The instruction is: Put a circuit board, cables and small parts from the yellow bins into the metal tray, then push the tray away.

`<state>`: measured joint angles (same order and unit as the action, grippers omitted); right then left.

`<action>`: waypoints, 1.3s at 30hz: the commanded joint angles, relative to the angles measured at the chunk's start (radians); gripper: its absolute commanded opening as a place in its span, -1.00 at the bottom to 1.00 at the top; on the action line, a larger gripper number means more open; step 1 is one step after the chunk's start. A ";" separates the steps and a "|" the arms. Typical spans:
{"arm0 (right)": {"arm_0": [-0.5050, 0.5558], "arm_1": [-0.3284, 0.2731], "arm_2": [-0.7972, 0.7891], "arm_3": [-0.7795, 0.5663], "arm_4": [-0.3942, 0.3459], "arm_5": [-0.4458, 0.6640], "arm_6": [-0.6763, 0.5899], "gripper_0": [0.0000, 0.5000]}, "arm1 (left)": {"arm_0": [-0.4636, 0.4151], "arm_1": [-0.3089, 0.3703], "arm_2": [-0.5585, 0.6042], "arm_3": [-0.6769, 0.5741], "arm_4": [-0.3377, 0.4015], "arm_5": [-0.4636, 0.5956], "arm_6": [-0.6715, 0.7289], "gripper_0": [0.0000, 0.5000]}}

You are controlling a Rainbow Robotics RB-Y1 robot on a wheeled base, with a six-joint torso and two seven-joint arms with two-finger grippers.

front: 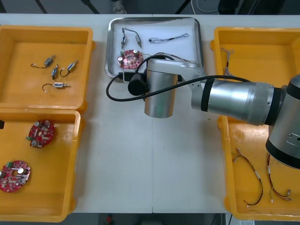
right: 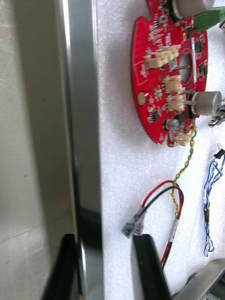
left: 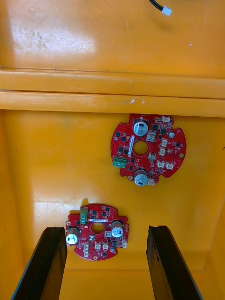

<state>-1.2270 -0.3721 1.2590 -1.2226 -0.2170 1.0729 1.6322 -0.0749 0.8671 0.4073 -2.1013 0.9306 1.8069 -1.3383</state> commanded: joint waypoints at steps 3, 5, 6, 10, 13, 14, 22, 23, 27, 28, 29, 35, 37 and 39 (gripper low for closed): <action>-0.055 0.018 -0.049 -0.040 -0.015 0.041 -0.015 1.00 | 0.020 -0.007 -0.012 -0.025 -0.010 -0.011 -0.025 1.00; -0.054 0.016 -0.069 -0.066 -0.044 0.079 -0.017 1.00 | 0.020 -0.007 -0.012 -0.025 -0.010 -0.011 -0.025 1.00; -0.054 0.013 -0.082 -0.087 -0.064 0.104 -0.018 1.00 | 0.020 -0.007 -0.012 -0.025 -0.010 -0.011 -0.025 1.00; -0.034 -0.005 -0.138 -0.189 -0.108 0.202 -0.026 1.00 | 0.020 -0.007 -0.012 -0.025 -0.010 -0.011 -0.025 1.00; 0.000 -0.025 -0.182 -0.294 -0.107 0.283 -0.031 1.00 | 0.020 -0.007 -0.012 -0.025 -0.010 -0.011 -0.025 1.00; 0.017 -0.034 -0.201 -0.339 -0.107 0.312 -0.031 1.00 | 0.020 -0.007 -0.012 -0.025 -0.010 -0.011 -0.025 1.00; 0.141 -0.091 -0.333 -0.615 -0.142 0.519 -0.048 1.00 | 0.020 -0.007 -0.012 -0.025 -0.010 -0.011 -0.025 1.00; 0.156 -0.097 -0.359 -0.644 -0.167 0.550 -0.052 1.00 | 0.020 -0.007 -0.012 -0.025 -0.010 -0.011 -0.025 1.00; 0.205 -0.105 -0.460 -0.709 -0.246 0.653 -0.071 1.00 | 0.020 -0.007 -0.012 -0.025 -0.010 -0.011 -0.025 1.00; 0.227 -0.105 -0.501 -0.730 -0.263 0.691 -0.077 1.00 | 0.020 -0.007 -0.012 -0.025 -0.010 -0.011 -0.025 1.00; 0.251 -0.103 -0.540 -0.752 -0.275 0.726 -0.081 1.00 | 0.020 -0.007 -0.012 -0.025 -0.010 -0.011 -0.025 1.00; 0.371 -0.103 -0.701 -0.861 -0.300 0.847 -0.114 1.00 | 0.020 -0.007 -0.012 -0.025 -0.010 -0.011 -0.025 1.00; 0.403 -0.103 -0.747 -0.896 -0.300 0.847 -0.153 1.00 | 0.020 -0.007 -0.012 -0.025 -0.010 -0.011 -0.025 1.00; 0.434 -0.105 -0.780 -0.931 -0.300 0.847 -0.192 1.00 | 0.020 -0.007 -0.012 -0.025 -0.010 -0.011 -0.025 1.00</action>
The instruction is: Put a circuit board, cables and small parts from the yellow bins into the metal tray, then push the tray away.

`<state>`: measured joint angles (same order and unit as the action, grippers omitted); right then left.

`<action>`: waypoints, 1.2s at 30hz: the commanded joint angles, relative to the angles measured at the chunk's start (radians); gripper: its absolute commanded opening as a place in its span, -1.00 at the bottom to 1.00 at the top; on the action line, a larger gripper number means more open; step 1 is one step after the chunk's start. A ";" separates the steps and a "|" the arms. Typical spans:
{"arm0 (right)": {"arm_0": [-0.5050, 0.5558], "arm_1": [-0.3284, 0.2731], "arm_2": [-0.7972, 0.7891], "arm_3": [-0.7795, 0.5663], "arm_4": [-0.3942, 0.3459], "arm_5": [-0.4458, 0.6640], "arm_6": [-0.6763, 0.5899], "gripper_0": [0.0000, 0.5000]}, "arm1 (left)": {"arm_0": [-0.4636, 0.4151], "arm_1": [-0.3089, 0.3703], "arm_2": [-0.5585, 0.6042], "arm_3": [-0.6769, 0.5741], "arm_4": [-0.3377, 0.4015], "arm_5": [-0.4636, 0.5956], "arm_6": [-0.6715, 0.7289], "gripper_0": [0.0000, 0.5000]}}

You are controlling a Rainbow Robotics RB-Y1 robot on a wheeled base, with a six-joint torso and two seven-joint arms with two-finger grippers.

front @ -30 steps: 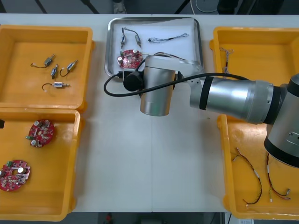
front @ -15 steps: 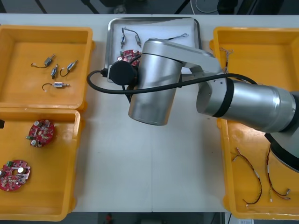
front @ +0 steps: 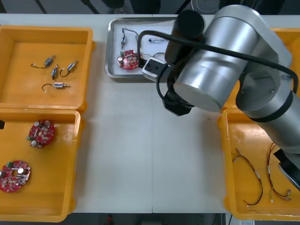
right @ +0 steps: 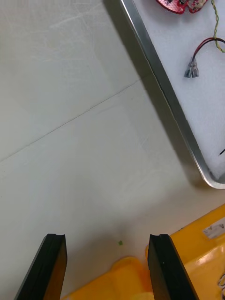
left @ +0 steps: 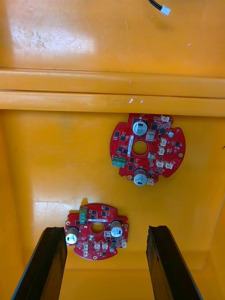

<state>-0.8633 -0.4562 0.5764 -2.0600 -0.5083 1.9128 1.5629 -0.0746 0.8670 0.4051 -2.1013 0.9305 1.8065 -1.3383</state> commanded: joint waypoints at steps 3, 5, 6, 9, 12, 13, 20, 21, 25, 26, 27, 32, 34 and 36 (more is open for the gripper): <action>0.113 -0.022 -0.153 -0.143 -0.007 0.007 -0.198 1.00 | 0.019 -0.006 -0.009 -0.025 -0.010 -0.010 -0.025 1.00; 0.152 -0.024 -0.196 -0.177 -0.009 0.007 -0.247 1.00 | 0.019 -0.006 -0.009 -0.025 -0.010 -0.010 -0.025 1.00; 0.161 -0.027 -0.205 -0.186 -0.012 0.007 -0.257 1.00 | 0.019 -0.006 -0.009 -0.025 -0.010 -0.010 -0.025 1.00; 0.214 -0.055 -0.242 -0.230 -0.021 0.007 -0.303 1.00 | 0.019 -0.006 -0.009 -0.025 -0.010 -0.010 -0.025 1.00; 0.277 -0.090 -0.282 -0.273 -0.027 0.007 -0.351 1.00 | 0.019 -0.006 -0.009 -0.025 -0.010 -0.010 -0.025 1.00; 0.302 -0.105 -0.302 -0.289 -0.030 0.007 -0.365 1.00 | 0.019 -0.006 -0.009 -0.025 -0.010 -0.010 -0.025 1.00; 0.458 -0.154 -0.457 -0.350 -0.038 0.007 -0.356 1.00 | 0.019 -0.006 -0.009 -0.025 -0.010 -0.010 -0.025 1.00; 0.484 -0.159 -0.491 -0.355 -0.044 0.007 -0.354 1.00 | 0.019 -0.006 -0.009 -0.025 -0.010 -0.010 -0.025 1.00; 0.570 -0.171 -0.612 -0.371 -0.064 0.007 -0.348 1.00 | 0.019 -0.006 -0.009 -0.025 -0.010 -0.010 -0.025 1.00; 0.580 -0.171 -0.630 -0.371 -0.067 0.007 -0.346 1.00 | 0.019 -0.006 -0.009 -0.025 -0.010 -0.010 -0.025 1.00; 0.598 -0.171 -0.665 -0.373 -0.078 0.007 -0.345 1.00 | 0.019 -0.006 -0.009 -0.025 -0.010 -0.010 -0.025 1.00; 0.667 -0.176 -0.813 -0.373 -0.148 0.007 -0.340 1.00 | 0.019 -0.006 -0.009 -0.025 -0.010 -0.010 -0.025 1.00; 0.707 -0.187 -0.871 -0.371 -0.173 0.007 -0.336 1.00 | 0.019 -0.006 -0.009 -0.025 -0.010 -0.010 -0.025 1.00; 0.738 -0.200 -0.903 -0.371 -0.179 0.007 -0.330 1.00 | 0.019 -0.006 -0.009 -0.025 -0.010 -0.010 -0.025 1.00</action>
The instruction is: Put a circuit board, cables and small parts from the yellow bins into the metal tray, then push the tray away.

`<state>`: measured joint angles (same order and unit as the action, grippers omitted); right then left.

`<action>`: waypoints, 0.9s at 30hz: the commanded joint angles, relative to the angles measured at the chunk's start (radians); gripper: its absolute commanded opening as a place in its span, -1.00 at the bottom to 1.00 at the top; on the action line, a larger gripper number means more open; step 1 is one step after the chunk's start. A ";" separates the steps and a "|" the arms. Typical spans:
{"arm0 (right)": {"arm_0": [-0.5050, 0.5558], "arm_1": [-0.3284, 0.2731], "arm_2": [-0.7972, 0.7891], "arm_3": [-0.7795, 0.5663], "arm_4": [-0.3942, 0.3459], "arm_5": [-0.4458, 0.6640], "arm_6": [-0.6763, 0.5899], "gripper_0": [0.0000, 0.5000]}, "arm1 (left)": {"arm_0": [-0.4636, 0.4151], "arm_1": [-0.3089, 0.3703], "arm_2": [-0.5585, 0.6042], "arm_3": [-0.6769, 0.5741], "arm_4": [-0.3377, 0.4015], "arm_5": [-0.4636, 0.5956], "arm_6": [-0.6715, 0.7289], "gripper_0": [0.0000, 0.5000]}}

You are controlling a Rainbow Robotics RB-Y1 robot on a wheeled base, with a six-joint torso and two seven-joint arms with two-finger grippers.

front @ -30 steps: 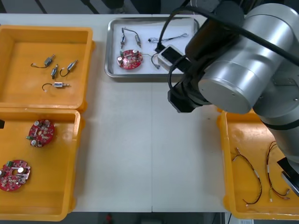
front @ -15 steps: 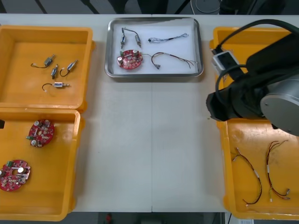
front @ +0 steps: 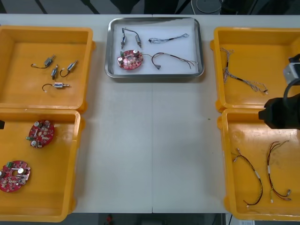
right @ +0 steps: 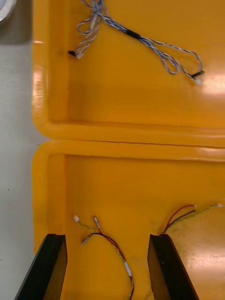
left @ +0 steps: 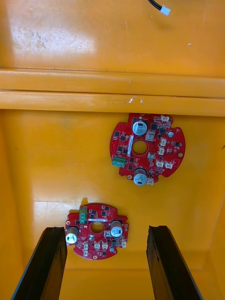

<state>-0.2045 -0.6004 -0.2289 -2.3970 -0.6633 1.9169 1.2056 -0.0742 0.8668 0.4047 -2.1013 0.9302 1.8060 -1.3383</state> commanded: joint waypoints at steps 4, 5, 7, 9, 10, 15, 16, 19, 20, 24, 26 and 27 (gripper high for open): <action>0.120 -0.073 -0.125 -0.014 -0.029 0.003 0.040 1.00 | 0.019 -0.006 -0.009 -0.025 -0.010 -0.010 -0.025 1.00; 0.123 -0.075 -0.129 -0.010 -0.030 0.003 0.042 1.00 | 0.019 -0.006 -0.009 -0.025 -0.010 -0.010 -0.025 1.00; 0.132 -0.076 -0.150 0.019 -0.036 0.003 0.048 1.00 | 0.019 -0.006 -0.009 -0.025 -0.010 -0.010 -0.025 1.00; 0.142 -0.079 -0.171 0.035 -0.047 0.003 0.055 1.00 | 0.019 -0.006 -0.009 -0.025 -0.010 -0.010 -0.025 1.00; 0.149 -0.082 -0.187 0.039 -0.062 0.003 0.058 1.00 | 0.019 -0.006 -0.009 -0.025 -0.010 -0.010 -0.025 1.00; 0.160 -0.081 -0.221 0.078 -0.111 0.003 0.054 1.00 | 0.019 -0.006 -0.009 -0.025 -0.010 -0.010 -0.025 1.00; 0.160 -0.078 -0.221 0.088 -0.114 0.003 0.055 1.00 | 0.019 -0.006 -0.009 -0.025 -0.010 -0.010 -0.025 1.00; 0.162 -0.070 -0.217 0.101 -0.114 0.003 0.058 1.00 | 0.019 -0.006 -0.009 -0.025 -0.010 -0.010 -0.025 1.00; 0.163 -0.070 -0.213 0.101 -0.118 0.003 0.055 1.00 | 0.019 -0.006 -0.009 -0.025 -0.010 -0.010 -0.025 1.00; 0.163 -0.072 -0.194 0.101 -0.121 0.003 0.057 1.00 | 0.019 -0.006 -0.009 -0.025 -0.010 -0.010 -0.025 1.00; 0.163 -0.072 -0.182 0.101 -0.122 0.003 0.054 1.00 | 0.019 -0.006 -0.009 -0.025 -0.010 -0.010 -0.025 1.00; 0.163 -0.072 -0.181 0.101 -0.122 0.003 0.054 1.00 | 0.019 -0.006 -0.009 -0.025 -0.010 -0.010 -0.025 1.00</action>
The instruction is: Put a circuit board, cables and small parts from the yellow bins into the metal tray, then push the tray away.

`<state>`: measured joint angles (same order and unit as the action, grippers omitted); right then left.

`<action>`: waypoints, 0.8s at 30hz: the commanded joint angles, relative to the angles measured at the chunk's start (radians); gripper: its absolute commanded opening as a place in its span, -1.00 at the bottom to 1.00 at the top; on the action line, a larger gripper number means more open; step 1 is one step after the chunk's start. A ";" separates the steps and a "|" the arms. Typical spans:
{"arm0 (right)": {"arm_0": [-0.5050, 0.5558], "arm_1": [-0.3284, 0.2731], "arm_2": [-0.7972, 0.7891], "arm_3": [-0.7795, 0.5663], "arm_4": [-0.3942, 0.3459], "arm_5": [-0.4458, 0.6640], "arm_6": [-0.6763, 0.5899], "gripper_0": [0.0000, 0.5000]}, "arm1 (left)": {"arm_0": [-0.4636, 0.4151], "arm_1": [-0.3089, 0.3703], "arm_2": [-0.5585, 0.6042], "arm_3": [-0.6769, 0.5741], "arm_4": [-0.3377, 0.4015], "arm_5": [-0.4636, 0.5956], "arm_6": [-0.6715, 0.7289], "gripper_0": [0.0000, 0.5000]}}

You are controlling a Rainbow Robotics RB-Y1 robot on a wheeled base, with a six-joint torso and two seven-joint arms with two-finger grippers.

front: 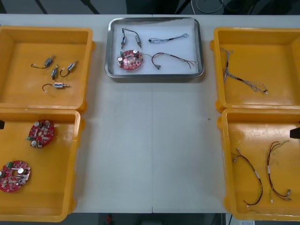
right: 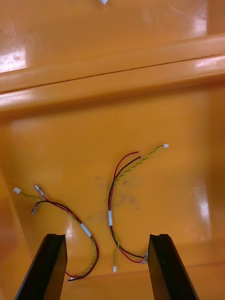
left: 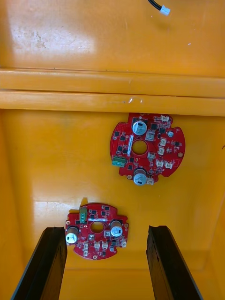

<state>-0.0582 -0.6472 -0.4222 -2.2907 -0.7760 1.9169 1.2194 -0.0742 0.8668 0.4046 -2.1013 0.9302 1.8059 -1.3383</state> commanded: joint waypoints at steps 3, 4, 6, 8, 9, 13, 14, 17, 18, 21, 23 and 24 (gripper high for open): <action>0.017 -0.025 0.022 -0.006 -0.014 0.003 0.045 1.00 | 0.019 -0.006 -0.009 -0.025 -0.010 -0.010 -0.025 1.00; 0.017 -0.025 0.026 -0.007 -0.016 0.003 0.045 1.00 | 0.019 -0.006 -0.009 -0.025 -0.010 -0.010 -0.025 1.00; 0.015 -0.025 0.033 -0.009 -0.019 0.003 0.045 1.00 | 0.019 -0.006 -0.009 -0.025 -0.010 -0.010 -0.025 1.00; 0.015 -0.025 0.039 -0.019 -0.017 0.003 0.039 1.00 | 0.019 -0.006 -0.009 -0.025 -0.010 -0.010 -0.025 1.00; 0.017 -0.025 0.039 -0.019 -0.019 0.003 0.039 1.00 | 0.019 -0.006 -0.009 -0.025 -0.010 -0.010 -0.025 1.00; 0.017 -0.026 0.043 -0.019 -0.019 0.003 0.045 1.00 | 0.019 -0.006 -0.009 -0.025 -0.010 -0.010 -0.025 1.00; 0.017 -0.026 0.046 -0.019 -0.020 0.003 0.046 1.00 | 0.019 -0.006 -0.009 -0.025 -0.010 -0.010 -0.025 1.00; 0.015 -0.025 0.053 -0.021 -0.023 0.003 0.045 1.00 | 0.019 -0.006 -0.009 -0.025 -0.010 -0.010 -0.025 1.00; 0.015 -0.025 0.053 -0.021 -0.023 0.003 0.045 1.00 | 0.019 -0.006 -0.009 -0.025 -0.010 -0.010 -0.025 1.00; 0.015 -0.025 0.053 -0.021 -0.023 0.003 0.045 1.00 | 0.019 -0.006 -0.009 -0.025 -0.010 -0.010 -0.025 1.00; 0.015 -0.025 0.053 -0.021 -0.023 0.003 0.045 1.00 | 0.019 -0.006 -0.009 -0.025 -0.010 -0.010 -0.025 1.00; 0.015 -0.025 0.053 -0.021 -0.023 0.003 0.045 1.00 | 0.019 -0.006 -0.009 -0.025 -0.010 -0.010 -0.025 1.00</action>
<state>-0.0579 -0.6472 -0.3810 -2.2907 -0.7912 1.9169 1.2194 -0.0742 0.8668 0.4046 -2.1013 0.9302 1.8059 -1.3383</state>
